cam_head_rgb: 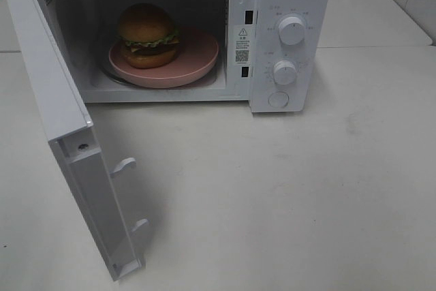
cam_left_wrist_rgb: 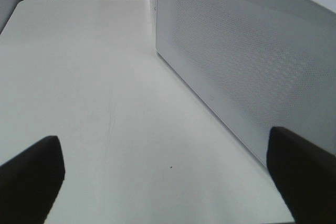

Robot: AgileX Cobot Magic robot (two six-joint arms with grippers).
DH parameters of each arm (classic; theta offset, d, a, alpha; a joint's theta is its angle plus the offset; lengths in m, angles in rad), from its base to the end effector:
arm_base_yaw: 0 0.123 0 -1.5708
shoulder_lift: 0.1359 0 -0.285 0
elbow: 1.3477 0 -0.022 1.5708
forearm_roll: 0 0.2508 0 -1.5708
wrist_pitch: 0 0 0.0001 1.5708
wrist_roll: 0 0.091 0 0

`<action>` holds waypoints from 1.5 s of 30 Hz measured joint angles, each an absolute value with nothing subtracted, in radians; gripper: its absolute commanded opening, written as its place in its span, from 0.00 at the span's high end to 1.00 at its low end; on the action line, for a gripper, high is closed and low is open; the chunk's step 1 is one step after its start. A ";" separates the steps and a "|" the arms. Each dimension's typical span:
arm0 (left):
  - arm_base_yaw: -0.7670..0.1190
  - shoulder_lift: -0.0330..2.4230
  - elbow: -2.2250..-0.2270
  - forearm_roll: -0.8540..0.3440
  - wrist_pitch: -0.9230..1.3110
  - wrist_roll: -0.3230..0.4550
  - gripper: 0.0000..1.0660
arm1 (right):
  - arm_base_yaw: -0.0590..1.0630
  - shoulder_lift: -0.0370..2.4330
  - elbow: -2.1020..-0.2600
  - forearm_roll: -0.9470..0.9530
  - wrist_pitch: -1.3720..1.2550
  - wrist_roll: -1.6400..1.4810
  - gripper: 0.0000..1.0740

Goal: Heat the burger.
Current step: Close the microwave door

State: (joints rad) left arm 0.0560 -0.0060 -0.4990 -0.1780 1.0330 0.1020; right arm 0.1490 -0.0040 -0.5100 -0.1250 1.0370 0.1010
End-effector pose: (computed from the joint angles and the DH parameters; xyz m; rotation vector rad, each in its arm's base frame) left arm -0.0044 -0.0141 0.2803 0.0518 2.0002 -0.1106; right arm -0.0045 -0.0106 0.2825 -0.0430 2.0001 0.0118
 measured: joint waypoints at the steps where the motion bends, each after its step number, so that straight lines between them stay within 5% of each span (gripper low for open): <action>1: 0.056 -0.006 -0.499 -0.178 1.033 0.102 0.06 | 0.149 -0.004 -0.510 -0.125 1.037 0.101 0.30; 29: 0.056 -0.006 -0.504 -0.178 1.029 0.102 0.11 | 0.149 -0.004 -0.510 -0.125 1.037 0.101 0.30; 33: 0.056 -0.005 -0.522 -0.178 0.993 0.102 0.17 | 0.149 -0.004 -0.510 -0.125 1.037 0.101 0.30; 45: 0.056 0.196 -0.529 -0.184 0.825 0.102 0.75 | 0.149 -0.004 -0.510 -0.125 1.037 0.101 0.30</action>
State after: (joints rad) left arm 0.0560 0.1960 -0.5290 -0.1840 0.8250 0.1020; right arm 0.1490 -0.0040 -0.5100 -0.1250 1.0370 0.1010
